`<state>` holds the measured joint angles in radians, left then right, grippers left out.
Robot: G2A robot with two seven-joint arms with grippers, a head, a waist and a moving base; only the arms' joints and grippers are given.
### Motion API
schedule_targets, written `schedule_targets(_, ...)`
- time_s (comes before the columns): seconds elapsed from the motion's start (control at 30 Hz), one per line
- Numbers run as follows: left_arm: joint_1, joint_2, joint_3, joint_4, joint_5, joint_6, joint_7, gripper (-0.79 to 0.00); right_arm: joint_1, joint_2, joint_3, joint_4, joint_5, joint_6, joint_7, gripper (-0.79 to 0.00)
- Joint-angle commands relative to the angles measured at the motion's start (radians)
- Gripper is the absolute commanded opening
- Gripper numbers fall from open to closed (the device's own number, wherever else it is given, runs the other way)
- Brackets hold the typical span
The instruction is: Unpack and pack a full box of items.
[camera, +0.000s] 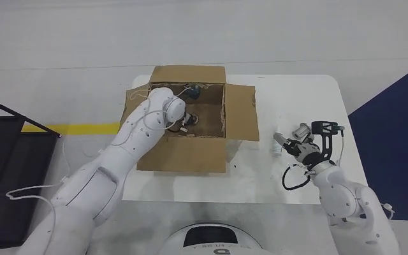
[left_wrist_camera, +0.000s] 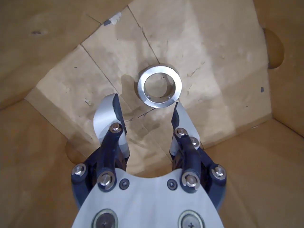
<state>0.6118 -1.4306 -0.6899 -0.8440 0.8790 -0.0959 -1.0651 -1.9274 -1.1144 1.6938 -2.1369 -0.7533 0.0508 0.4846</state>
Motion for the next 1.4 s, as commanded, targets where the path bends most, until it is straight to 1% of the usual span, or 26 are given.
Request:
schedule_targets(0.0,-0.004,-0.003,0.001,-0.001,0.000,-0.007,0.006,-0.394,0.000,0.000,0.000,0.000,0.000,0.000,0.000,0.000)
schedule_targets(0.13,0.007,0.002,-0.013,-0.047,0.011,-0.013,0.037,-0.391,0.000,0.000,0.000,0.000,0.000,0.000,0.000,0.000)
schedule_targets(0.23,0.024,0.013,-0.039,-0.077,0.019,-0.013,0.065,-0.428,0.000,0.000,0.000,0.000,0.000,0.000,0.000,0.000)
schedule_targets(0.33,0.039,0.021,-0.048,-0.083,0.045,-0.039,0.099,-0.422,0.000,0.000,0.000,0.000,0.000,0.000,0.000,0.000)
schedule_targets(0.43,0.049,0.023,-0.048,-0.070,0.068,-0.054,0.132,-0.434,0.000,0.000,0.000,0.000,0.000,0.000,0.000,0.000)
schedule_targets(0.63,0.056,0.022,-0.034,-0.060,0.117,-0.093,0.153,-0.453,0.000,0.000,0.000,0.000,0.000,0.000,0.000,0.000)
schedule_targets(0.67,0.056,0.023,-0.037,-0.055,0.124,-0.095,0.160,-0.465,0.000,0.000,0.000,0.000,0.000,0.000,0.000,0.000)
schedule_targets(0.7,0.053,0.024,-0.036,-0.052,0.141,-0.099,0.165,-0.502,0.000,0.000,0.000,0.000,0.000,0.000,0.000,0.000)
schedule_targets(0.73,0.053,0.025,-0.036,-0.046,0.153,-0.101,0.171,-0.557,0.000,0.000,0.000,0.000,0.000,0.000,0.000,0.000)
schedule_targets(0.77,0.054,0.026,-0.039,-0.042,0.153,-0.106,0.175,-0.579,0.000,0.000,0.000,0.000,0.000,0.000,0.000,0.000)
schedule_targets(0.83,0.054,0.028,-0.042,-0.032,0.163,-0.123,0.179,-0.591,0.000,0.000,0.000,0.000,0.000,0.000,0.000,0.000)
schedule_targets(1.0,0.056,0.029,-0.044,-0.018,0.176,-0.157,0.196,-0.579,0.000,0.000,0.000,0.000,0.000,0.000,0.000,0.000)
schedule_targets(1.17,0.054,0.021,-0.031,-0.008,0.189,-0.180,0.210,-0.560,0.000,0.000,0.000,0.000,0.000,0.000,0.000,0.000)
schedule_targets(1.37,0.048,0.014,-0.028,-0.002,0.208,-0.185,0.263,-0.539,0.000,0.000,0.000,0.000,0.000,0.000,0.000,0.000)
